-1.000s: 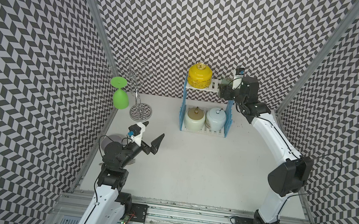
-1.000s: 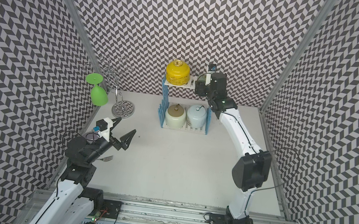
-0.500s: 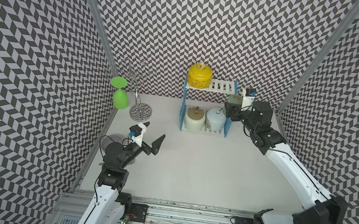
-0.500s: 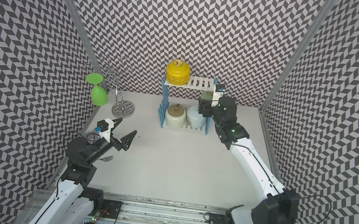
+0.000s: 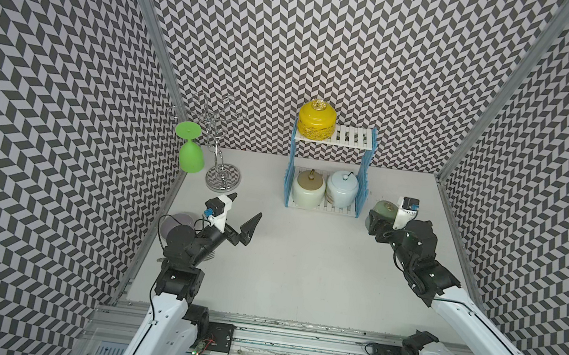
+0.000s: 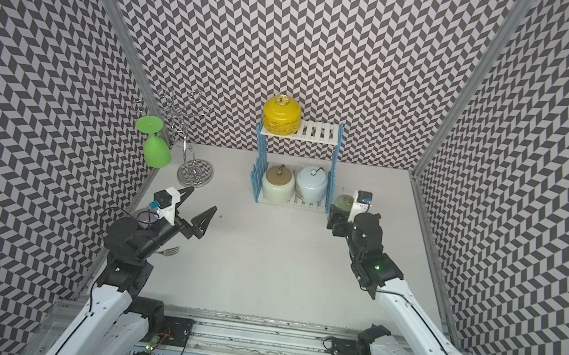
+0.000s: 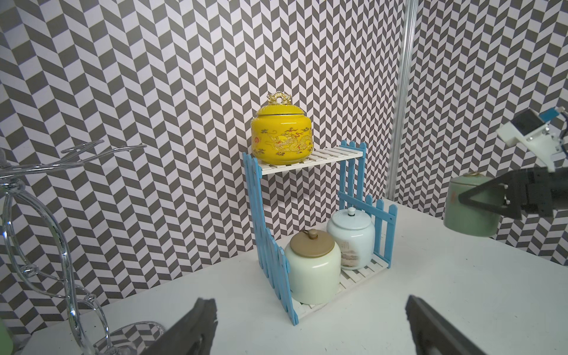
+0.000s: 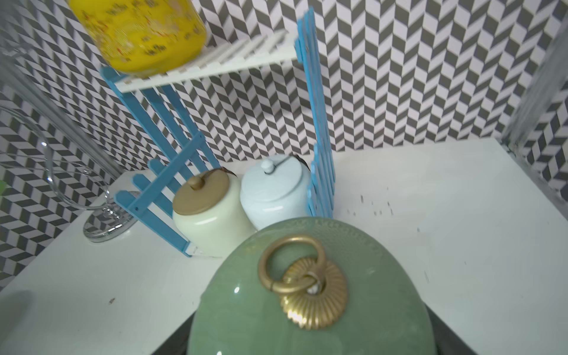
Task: Remove the tea canisters from the shelf
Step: Place the tea canister at the center of the board.
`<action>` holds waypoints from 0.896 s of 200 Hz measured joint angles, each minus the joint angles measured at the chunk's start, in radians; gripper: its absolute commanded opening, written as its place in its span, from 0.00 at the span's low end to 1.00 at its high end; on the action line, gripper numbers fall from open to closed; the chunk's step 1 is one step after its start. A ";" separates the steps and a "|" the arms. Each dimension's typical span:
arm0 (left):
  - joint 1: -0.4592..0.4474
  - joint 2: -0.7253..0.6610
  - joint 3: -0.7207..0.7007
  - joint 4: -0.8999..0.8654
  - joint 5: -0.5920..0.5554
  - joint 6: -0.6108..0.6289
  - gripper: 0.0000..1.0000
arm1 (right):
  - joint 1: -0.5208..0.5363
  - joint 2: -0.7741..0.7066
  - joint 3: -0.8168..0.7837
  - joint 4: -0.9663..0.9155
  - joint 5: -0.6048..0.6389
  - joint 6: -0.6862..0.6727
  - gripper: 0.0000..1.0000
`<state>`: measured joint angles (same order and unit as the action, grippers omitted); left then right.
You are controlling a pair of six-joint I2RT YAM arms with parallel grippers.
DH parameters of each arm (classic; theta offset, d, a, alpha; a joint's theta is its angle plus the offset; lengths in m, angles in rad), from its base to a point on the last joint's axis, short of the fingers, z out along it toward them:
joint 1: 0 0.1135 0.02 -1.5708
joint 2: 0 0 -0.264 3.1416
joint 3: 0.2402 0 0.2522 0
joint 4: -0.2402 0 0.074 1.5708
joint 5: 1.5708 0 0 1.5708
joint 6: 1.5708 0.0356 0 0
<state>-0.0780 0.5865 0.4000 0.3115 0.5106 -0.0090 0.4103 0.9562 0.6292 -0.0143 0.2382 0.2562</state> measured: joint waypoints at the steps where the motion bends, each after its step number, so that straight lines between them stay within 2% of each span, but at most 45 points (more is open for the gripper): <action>1: 0.000 0.000 0.000 0.000 0.000 0.000 1.00 | 0.000 -0.001 -0.003 0.000 0.002 0.001 0.45; 55: -0.001 0.004 -0.008 0.005 0.000 0.000 1.00 | 0.000 -0.034 -0.122 0.010 0.093 0.109 0.46; 179: -0.006 0.003 -0.011 0.012 0.000 0.000 1.00 | 0.000 -0.068 -0.257 -0.023 0.328 0.315 0.45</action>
<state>-0.0841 0.5900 0.3889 0.3237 0.5106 -0.0093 0.4103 0.8879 0.3725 -0.0376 0.5659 0.5716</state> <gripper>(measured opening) 0.998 0.827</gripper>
